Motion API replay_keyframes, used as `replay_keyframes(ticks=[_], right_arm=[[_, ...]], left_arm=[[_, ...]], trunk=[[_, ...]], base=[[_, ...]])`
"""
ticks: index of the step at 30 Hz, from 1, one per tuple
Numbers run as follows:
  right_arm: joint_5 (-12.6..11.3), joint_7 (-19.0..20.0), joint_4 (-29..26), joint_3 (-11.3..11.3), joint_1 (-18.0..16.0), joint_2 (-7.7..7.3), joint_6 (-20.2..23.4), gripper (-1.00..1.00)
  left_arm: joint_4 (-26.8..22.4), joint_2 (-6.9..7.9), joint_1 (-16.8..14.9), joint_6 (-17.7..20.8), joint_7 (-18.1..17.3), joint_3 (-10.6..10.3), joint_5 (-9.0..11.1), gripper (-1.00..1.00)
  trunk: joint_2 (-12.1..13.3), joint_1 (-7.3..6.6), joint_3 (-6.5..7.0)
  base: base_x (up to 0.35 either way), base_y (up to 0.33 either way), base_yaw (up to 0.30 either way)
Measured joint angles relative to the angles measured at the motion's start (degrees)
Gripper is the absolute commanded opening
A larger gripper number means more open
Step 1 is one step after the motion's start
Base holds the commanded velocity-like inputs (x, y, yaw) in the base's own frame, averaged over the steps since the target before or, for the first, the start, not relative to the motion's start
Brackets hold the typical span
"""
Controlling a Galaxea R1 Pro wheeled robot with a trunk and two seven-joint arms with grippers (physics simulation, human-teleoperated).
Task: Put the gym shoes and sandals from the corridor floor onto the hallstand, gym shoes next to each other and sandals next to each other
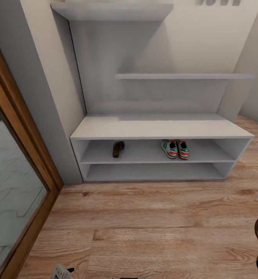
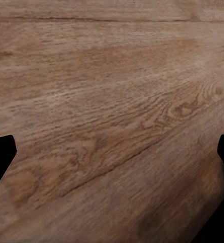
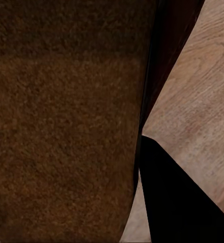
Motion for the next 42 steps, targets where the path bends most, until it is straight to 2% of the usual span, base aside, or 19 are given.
replay_keyframes(ticks=[6, 7, 9, 14, 15, 18, 19, 22, 23, 25, 26, 28, 31, 32, 34, 35, 38, 39, 42], right_arm=[[0.21, 0.12, 0.05, 0.25, 0.0, 2.87, 0.02, -1.0], [0.3, 0.14, 0.07, 0.54, 0.0, 3.89, 0.05, -1.0], [0.33, 0.14, 0.06, 0.95, 0.01, 4.99, 0.07, -1.0], [0.38, 0.02, 0.07, 5.0, -0.01, 8.08, 0.18, -1.0], [0.36, -0.03, 0.08, 7.41, -0.03, 9.01, 0.18, -1.0], [0.31, -0.15, 0.01, 11.76, -0.05, 10.46, 0.16, -1.0], [0.22, -0.19, -0.16, 15.0, -0.07, 11.24, 0.2, -1.0], [0.17, -0.27, -0.59, 20.09, -0.08, 12.21, 0.23, -1.0], [0.08, -0.28, -1.01, 23.33, -0.08, 12.71, 0.24, -1.0], [0.09, -0.4, -1.52, 26.26, -0.11, 13.22, 0.3, -1.0], [0.03, -0.73, -1.93, 28.8, -0.28, 13.83, 0.4, -1.0], [0.0, -2.04, -2.33, 31.87, -0.93, 15.09, 0.57, -1.0], [0.08, -4.32, -2.5, 34.1, -2.23, 16.89, 1.1, -1.0], [0.08, -6.31, -2.52, 35.41, -3.31, 18.3, 1.93, -1.0], [0.16, -8.83, -2.46, 36.65, -4.51, 19.87, 3.32, -1.0], [0.09, -11.2, -2.49, 37.79, -5.61, 21.41, 5.19, -1.0], [0.09, -15.14, -2.54, 39.77, -7.24, 23.79, 8.41, -1.0], [-0.04, -17.73, -2.6, 41.48, -8.35, 25.15, 10.42, -1.0], [-0.02, -21.41, -2.62, 43.99, -10.4, 27.17, 13.26, -1.0]], left_arm=[[0.0, 0.04, 0.0, -0.26, -0.45, 2.05, 0.01, 1.0], [0.02, 0.06, 0.0, -0.31, -0.54, 2.4, 0.01, 1.0], [0.04, 0.08, 0.0, -0.36, -0.59, 2.64, -0.02, 1.0], [0.08, 0.08, 0.0, -0.42, -0.7, 2.86, -0.06, 1.0], [0.09, 0.05, -0.01, -0.43, -0.79, 2.84, -0.11, 1.0], [0.12, -0.03, 0.0, -0.43, -1.22, 2.75, -0.13, 1.0], [0.15, -0.08, -0.01, -0.47, -1.66, 2.69, -0.2, 1.0], [0.17, -0.12, 0.0, -0.49, -2.73, 2.61, -0.27, 1.0], [0.18, -0.13, -0.01, -0.51, -3.79, 2.6, -0.3, 1.0], [0.18, -0.14, 0.0, -0.5, -5.1, 2.62, -0.34, 1.0], [0.18, -0.12, -0.01, -0.51, -6.42, 2.66, -0.4, 1.0], [0.15, -0.09, -0.01, -0.5, -8.0, 2.73, -0.46, 1.0], [0.14, -0.08, 0.0, -0.5, -8.87, 2.75, -0.5, 1.0], [0.14, -0.08, -0.01, -0.51, -9.17, 2.76, -0.57, 1.0], [0.12, -0.07, 0.0, -0.5, -9.41, 2.73, -0.66, 1.0], [0.13, -0.08, -0.01, -0.5, -9.59, 2.72, -0.74, 1.0], [0.13, -0.07, 0.0, -0.54, -9.76, 2.7, -0.8, 1.0], [0.14, -0.07, -0.01, -0.64, -9.82, 2.7, -0.84, 1.0], [0.12, -0.07, 0.04, -0.78, -9.91, 2.69, -0.85, 1.0]], trunk=[[0.0, 0.0, 0.0], [0.0, 0.0, 0.0], [0.0, 0.0, 0.0], [0.0, 0.0, 0.0], [0.0, 0.0, 0.0], [0.0, 0.0, 0.0], [0.0, 0.0, 0.0], [0.0, 0.0, 0.0], [0.0, 0.0, 0.0], [0.0, 0.0, 0.0], [0.0, 0.0, 0.0], [0.0, 0.0, 0.01], [0.0, 0.0, 0.0], [0.0, 0.0, 0.01], [0.0, 0.0, 0.01], [0.0, 0.0, 0.01], [0.0, 0.0, 0.01], [0.0, 0.0, 0.01], [0.0, 0.0, 0.01]], base=[[0.0, 0.0, 0.0], [0.0, 0.0, 0.0], [0.0, 0.0, 0.0], [0.0, 0.0, 0.0], [0.0, 0.0, 0.0], [0.0, 0.0, 0.0], [0.0, 0.0, 0.0], [0.0, 0.0, 0.0], [0.0, 0.0, 0.0], [0.0, 0.0, 0.0], [0.0, 0.0, 0.0], [0.0, 0.0, 0.0], [0.0, 0.0, 0.0], [0.0, 0.0, 0.0], [0.0, 0.0, 0.0], [0.0, 0.0, 0.0], [0.0, 0.0, 0.0], [0.0, 0.0, 0.0], [0.0, 0.0, 0.0]])
